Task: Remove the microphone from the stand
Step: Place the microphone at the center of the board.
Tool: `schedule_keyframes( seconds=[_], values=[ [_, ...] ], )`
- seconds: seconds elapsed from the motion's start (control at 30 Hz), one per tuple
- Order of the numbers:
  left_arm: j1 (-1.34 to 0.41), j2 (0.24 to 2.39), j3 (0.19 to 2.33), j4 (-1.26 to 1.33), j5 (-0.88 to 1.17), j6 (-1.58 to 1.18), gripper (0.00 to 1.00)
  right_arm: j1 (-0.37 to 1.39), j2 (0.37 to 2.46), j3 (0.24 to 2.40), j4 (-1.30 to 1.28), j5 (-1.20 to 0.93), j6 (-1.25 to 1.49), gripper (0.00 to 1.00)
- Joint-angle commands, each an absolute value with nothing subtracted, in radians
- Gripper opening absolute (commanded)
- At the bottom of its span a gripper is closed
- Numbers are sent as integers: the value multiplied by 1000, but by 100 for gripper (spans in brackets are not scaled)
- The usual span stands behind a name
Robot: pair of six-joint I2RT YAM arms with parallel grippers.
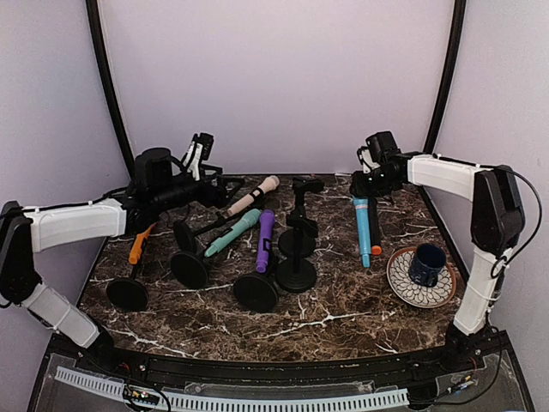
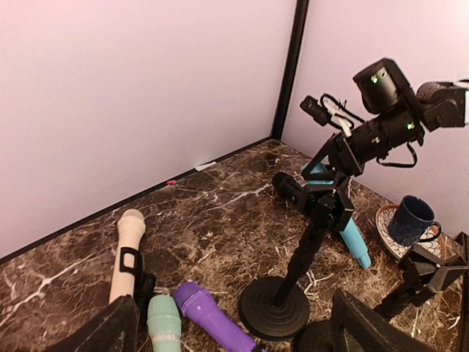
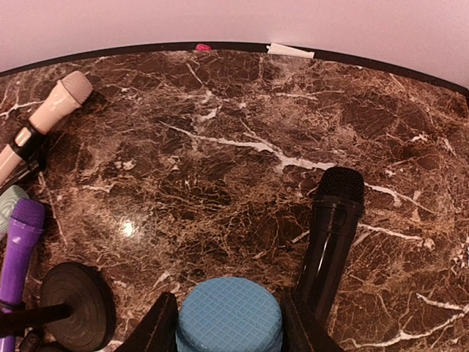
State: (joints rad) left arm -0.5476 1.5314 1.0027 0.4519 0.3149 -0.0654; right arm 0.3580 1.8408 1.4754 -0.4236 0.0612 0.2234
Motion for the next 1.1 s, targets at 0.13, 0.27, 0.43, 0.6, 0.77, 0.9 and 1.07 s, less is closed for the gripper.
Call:
schedule_keyframes(
  seconds=[0.13, 0.27, 0.43, 0.6, 0.77, 0.9, 1.07],
  values=[
    [-448, 1172, 908, 37, 230, -241, 99, 357, 2041, 1617, -380, 129, 289, 38],
    [-410, 1067, 869, -77, 244, -230, 99, 357, 2120, 1662, -344, 165, 326, 41],
    [-380, 1036, 816, -84, 334, -179, 99, 357, 2199, 1716, -323, 170, 361, 44],
    [-377, 1116, 892, -164, 439, -93, 99, 356, 2246, 1745, -313, 227, 369, 47],
    [-377, 1149, 916, -192, 386, -28, 99, 356, 2259, 1744, -305, 249, 373, 54],
    [-377, 1138, 902, -200, 359, -33, 98, 356, 2259, 1736, -294, 243, 381, 62],
    [-377, 1134, 897, -185, 363, -43, 98, 355, 2255, 1742, -291, 226, 382, 65]
  ],
)
